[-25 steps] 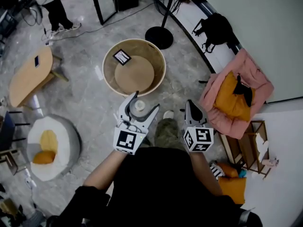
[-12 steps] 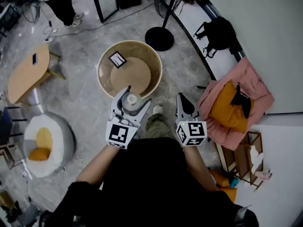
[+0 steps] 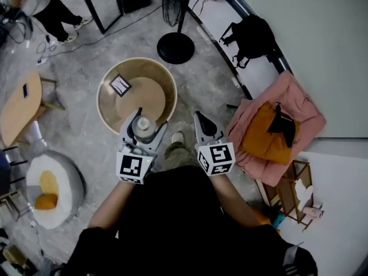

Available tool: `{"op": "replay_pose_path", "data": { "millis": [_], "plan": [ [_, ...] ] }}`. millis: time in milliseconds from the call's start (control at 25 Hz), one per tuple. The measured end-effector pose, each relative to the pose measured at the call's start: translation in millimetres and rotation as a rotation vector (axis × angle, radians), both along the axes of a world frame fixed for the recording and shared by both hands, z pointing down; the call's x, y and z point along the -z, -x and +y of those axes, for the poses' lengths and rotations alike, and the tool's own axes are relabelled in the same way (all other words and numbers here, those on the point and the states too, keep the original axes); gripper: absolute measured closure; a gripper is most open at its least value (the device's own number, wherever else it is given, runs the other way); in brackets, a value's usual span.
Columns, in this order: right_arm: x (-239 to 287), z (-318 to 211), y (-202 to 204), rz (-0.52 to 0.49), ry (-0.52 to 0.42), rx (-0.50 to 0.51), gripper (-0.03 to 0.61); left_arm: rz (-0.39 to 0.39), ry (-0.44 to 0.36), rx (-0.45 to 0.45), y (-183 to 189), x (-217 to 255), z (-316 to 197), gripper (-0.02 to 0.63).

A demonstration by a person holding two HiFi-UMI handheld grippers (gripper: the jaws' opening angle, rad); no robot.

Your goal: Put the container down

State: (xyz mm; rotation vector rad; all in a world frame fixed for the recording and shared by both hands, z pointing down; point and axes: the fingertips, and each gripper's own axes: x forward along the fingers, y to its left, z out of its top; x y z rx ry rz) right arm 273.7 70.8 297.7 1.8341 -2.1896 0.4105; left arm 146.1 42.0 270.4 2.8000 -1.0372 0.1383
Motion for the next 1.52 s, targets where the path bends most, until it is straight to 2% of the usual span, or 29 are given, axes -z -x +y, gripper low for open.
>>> {"op": "replay_pose_path", "data": {
  "millis": [280, 480, 640, 720, 880, 1000, 1080, 1200, 1520],
  "plan": [
    [-13, -43, -44, -0.014, 0.035, 0.065, 0.556, -0.035, 0.019, 0.031, -57, -19, -37, 0.265],
    [-31, -68, -74, -0.024, 0.057, 0.1, 0.556, -0.103, 0.036, 0.048, -82, -51, -52, 0.265],
    [-55, -102, -57, 0.014, 0.1, 0.158, 0.556, -0.101, 0.06, 0.095, -62, -74, -83, 0.265],
    [-74, -117, -48, 0.025, 0.128, 0.17, 0.555, -0.101, 0.097, 0.1, -52, -96, -96, 0.265],
    [-113, -129, -36, 0.013, 0.146, 0.135, 0.556, -0.125, 0.145, 0.028, -45, -152, -107, 0.265],
    [-145, -129, -19, -0.026, 0.152, 0.089, 0.556, -0.164, 0.134, -0.05, -33, -195, -114, 0.265],
    [-172, -133, -7, -0.025, 0.183, 0.083, 0.557, -0.188, 0.13, -0.07, -26, -225, -126, 0.265],
    [-211, -141, 1, -0.012, 0.228, 0.103, 0.555, -0.2, 0.135, -0.07, -25, -266, -145, 0.265],
    [-294, -168, 10, -0.012, 0.269, 0.161, 0.556, -0.245, 0.115, -0.036, -19, -381, -182, 0.265]
  ]
}}
